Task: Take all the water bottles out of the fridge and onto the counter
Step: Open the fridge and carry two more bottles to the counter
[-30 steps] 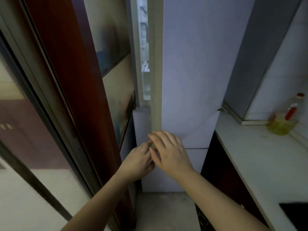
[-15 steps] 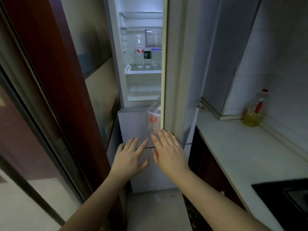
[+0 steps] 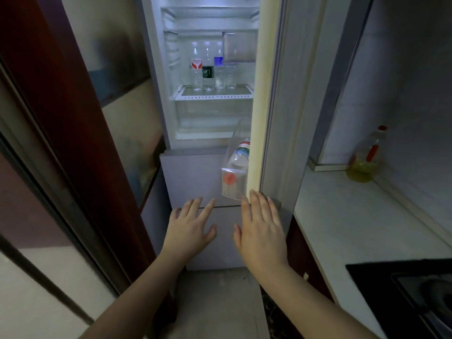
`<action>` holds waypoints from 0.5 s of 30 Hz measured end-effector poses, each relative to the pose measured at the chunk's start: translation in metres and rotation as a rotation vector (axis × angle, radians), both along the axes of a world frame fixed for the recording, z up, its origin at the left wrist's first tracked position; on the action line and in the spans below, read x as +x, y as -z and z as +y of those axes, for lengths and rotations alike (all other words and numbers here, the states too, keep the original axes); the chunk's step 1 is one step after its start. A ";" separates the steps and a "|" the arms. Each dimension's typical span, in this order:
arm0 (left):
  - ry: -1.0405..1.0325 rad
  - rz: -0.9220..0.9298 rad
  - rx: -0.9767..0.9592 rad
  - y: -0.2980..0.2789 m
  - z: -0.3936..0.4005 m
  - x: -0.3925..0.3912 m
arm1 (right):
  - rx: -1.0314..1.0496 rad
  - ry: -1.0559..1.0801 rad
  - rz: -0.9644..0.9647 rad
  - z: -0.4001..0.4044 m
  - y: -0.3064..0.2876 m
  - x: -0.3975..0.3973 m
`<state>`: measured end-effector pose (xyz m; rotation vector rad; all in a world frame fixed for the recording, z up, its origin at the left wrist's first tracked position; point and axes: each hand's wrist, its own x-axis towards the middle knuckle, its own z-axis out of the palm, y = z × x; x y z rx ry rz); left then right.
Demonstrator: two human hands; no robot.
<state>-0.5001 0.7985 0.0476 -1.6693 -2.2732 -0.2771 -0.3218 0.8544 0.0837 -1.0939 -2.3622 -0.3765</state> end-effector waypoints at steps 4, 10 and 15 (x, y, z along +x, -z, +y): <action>0.007 -0.006 -0.027 0.001 0.004 0.018 | -0.005 -0.012 0.034 0.005 0.001 0.009; 0.020 0.023 0.001 -0.009 0.010 0.028 | -0.023 -0.081 0.021 0.035 0.006 0.017; -0.002 0.052 -0.004 -0.017 0.010 0.032 | -0.047 -0.162 -0.024 0.052 0.004 0.010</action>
